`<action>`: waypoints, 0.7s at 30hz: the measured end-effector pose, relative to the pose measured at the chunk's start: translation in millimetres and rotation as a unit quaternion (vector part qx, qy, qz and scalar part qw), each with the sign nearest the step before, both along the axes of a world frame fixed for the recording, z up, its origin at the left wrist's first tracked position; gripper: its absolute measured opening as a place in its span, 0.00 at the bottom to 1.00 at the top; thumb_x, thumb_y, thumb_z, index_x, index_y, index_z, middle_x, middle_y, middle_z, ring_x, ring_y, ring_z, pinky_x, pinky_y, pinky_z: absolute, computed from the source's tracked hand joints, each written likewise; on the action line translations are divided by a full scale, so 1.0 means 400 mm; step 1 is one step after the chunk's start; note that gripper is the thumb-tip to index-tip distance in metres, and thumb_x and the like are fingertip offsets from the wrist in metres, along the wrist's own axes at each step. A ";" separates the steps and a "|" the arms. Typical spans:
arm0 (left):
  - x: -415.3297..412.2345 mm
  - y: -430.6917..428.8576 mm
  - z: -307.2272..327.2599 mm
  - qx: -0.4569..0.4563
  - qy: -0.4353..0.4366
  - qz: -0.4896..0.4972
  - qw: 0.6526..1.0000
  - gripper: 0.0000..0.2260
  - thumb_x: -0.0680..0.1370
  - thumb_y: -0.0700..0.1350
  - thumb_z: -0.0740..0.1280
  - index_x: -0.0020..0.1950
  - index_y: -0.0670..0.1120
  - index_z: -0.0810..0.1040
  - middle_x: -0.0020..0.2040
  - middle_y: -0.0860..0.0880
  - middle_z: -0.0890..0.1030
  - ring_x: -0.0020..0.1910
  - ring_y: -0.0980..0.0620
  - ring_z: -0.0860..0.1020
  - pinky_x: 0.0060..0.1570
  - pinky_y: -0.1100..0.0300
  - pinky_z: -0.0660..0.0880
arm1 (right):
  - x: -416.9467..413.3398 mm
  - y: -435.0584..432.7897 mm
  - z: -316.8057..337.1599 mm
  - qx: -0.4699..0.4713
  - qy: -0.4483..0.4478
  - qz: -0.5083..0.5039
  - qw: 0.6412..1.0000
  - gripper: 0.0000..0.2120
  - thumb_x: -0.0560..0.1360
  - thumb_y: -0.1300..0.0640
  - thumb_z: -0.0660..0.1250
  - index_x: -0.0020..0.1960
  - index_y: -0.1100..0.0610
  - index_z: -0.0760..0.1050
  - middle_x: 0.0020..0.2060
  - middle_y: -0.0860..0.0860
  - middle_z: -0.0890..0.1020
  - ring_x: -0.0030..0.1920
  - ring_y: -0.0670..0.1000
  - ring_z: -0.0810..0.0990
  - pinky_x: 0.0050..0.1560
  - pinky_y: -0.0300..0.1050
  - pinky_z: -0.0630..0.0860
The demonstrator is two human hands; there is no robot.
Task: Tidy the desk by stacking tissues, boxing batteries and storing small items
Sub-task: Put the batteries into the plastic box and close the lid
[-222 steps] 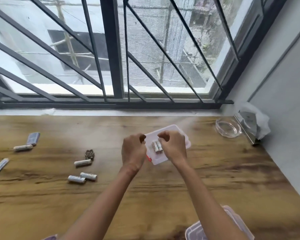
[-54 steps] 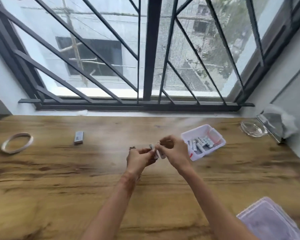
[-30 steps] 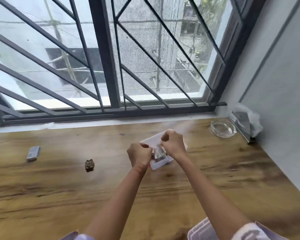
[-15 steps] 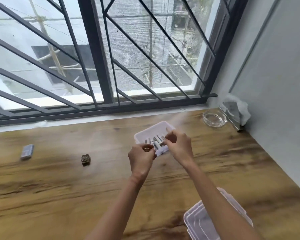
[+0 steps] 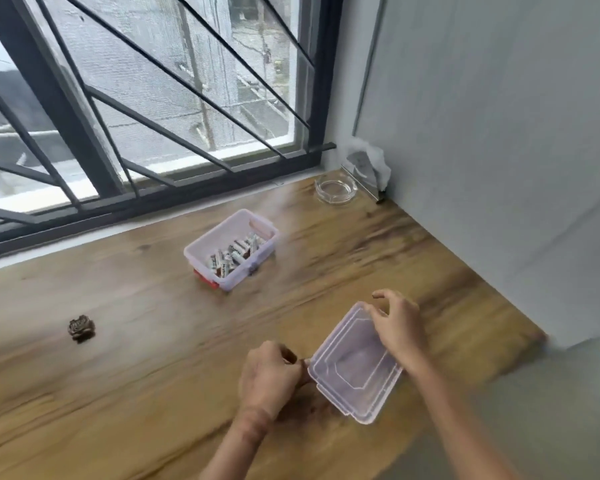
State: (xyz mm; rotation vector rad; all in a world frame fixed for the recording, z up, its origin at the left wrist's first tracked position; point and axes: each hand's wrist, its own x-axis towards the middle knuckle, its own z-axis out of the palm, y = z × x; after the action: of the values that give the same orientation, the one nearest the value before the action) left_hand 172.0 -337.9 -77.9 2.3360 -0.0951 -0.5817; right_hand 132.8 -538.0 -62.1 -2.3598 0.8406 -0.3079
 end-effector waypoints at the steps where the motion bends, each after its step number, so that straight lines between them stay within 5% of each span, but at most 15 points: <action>1: -0.009 0.002 -0.003 0.001 0.015 -0.002 1.000 0.10 0.66 0.56 0.68 0.38 0.51 0.80 0.37 0.52 0.83 0.41 0.51 0.81 0.41 0.54 0.80 | -0.018 -0.007 -0.009 -0.007 0.019 0.002 1.000 0.14 0.75 0.59 0.65 0.59 0.63 0.75 0.58 0.56 0.78 0.59 0.55 0.73 0.59 0.42 0.67; 9: -0.051 -0.016 0.003 -0.082 0.081 -0.005 0.993 0.15 0.71 0.52 0.69 0.32 0.41 0.81 0.27 0.44 0.82 0.30 0.46 0.82 0.38 0.48 0.81 | -0.086 0.010 -0.035 -0.053 0.033 0.010 0.998 0.16 0.80 0.61 0.55 0.64 0.64 0.71 0.61 0.57 0.76 0.62 0.54 0.70 0.62 0.40 0.64; 15: -0.042 -0.021 0.032 -0.118 0.064 0.042 0.990 0.15 0.71 0.52 0.69 0.33 0.40 0.81 0.31 0.42 0.83 0.35 0.44 0.82 0.38 0.46 0.81 | -0.080 -0.002 0.004 -0.020 0.002 -0.025 0.999 0.15 0.79 0.64 0.55 0.62 0.62 0.74 0.57 0.56 0.79 0.57 0.54 0.77 0.54 0.41 0.70; 17: -0.034 -0.020 0.057 -0.148 0.032 0.066 0.986 0.13 0.70 0.53 0.70 0.36 0.43 0.82 0.32 0.46 0.84 0.38 0.48 0.83 0.42 0.49 0.80 | -0.071 -0.008 0.025 0.024 -0.028 -0.050 0.998 0.15 0.79 0.65 0.54 0.61 0.61 0.75 0.54 0.55 0.81 0.52 0.53 0.78 0.47 0.40 0.71; 21: -0.026 -0.015 0.132 -0.264 -0.001 0.155 0.952 0.02 0.70 0.51 0.72 0.38 0.55 0.82 0.35 0.58 0.83 0.42 0.55 0.82 0.51 0.52 0.79 | -0.026 -0.003 0.061 0.228 -0.137 -0.051 0.963 0.12 0.80 0.58 0.56 0.58 0.56 0.76 0.53 0.51 0.81 0.53 0.49 0.78 0.51 0.42 0.74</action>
State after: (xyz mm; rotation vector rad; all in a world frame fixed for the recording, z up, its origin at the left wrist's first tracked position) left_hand 161.4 -344.0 -25.0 1.7809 0.1042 -0.3431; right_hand 122.4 -539.0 -37.7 -1.8023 0.7993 -0.4219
